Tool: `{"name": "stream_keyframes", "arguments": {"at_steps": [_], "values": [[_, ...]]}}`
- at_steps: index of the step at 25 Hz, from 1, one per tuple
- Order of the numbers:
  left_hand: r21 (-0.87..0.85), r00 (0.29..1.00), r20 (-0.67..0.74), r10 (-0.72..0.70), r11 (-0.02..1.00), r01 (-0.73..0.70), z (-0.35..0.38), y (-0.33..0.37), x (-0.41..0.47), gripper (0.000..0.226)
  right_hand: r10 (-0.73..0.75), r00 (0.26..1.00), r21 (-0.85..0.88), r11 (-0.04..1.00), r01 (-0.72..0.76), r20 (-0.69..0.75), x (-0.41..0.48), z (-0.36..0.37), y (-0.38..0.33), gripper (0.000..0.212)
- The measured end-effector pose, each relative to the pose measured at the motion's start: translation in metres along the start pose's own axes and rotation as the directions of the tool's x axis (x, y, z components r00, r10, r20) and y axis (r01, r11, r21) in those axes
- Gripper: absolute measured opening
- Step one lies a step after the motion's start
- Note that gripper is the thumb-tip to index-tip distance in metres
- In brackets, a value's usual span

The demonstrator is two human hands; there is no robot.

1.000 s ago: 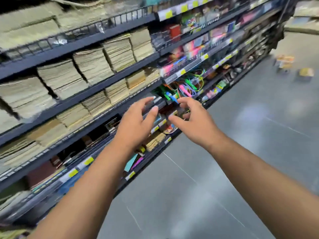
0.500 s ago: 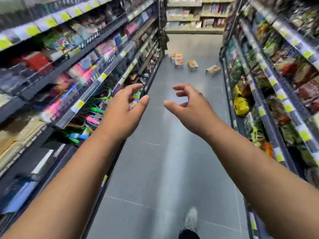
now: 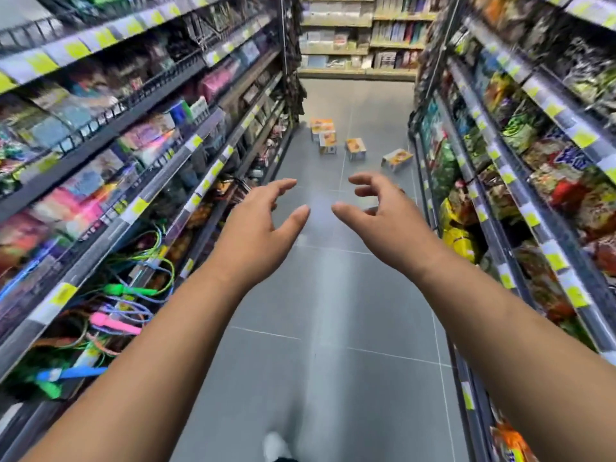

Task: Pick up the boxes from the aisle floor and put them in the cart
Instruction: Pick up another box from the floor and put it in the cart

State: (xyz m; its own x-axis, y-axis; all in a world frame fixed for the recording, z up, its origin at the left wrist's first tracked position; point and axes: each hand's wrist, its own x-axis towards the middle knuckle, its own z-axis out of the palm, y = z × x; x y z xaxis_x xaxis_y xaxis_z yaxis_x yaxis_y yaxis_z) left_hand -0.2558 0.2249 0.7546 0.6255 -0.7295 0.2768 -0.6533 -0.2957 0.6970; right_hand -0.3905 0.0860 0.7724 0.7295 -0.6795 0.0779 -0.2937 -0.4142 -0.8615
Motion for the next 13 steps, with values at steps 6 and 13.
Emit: {"name": "stream_keyframes", "arguments": {"at_steps": [6,13], "values": [[0.008,1.000,0.007,0.014,1.000,-0.014,0.013,-0.070,0.166,0.050,0.017,0.998,-0.066,0.998,-0.021,-0.056,0.164,0.022,0.025,0.052],[-0.012,0.994,0.103,0.034,0.999,-0.033,0.033,-0.119,0.369,0.052,0.082,0.984,0.010,0.997,-0.082,-0.158,0.350,0.028,0.036,0.054]]}}
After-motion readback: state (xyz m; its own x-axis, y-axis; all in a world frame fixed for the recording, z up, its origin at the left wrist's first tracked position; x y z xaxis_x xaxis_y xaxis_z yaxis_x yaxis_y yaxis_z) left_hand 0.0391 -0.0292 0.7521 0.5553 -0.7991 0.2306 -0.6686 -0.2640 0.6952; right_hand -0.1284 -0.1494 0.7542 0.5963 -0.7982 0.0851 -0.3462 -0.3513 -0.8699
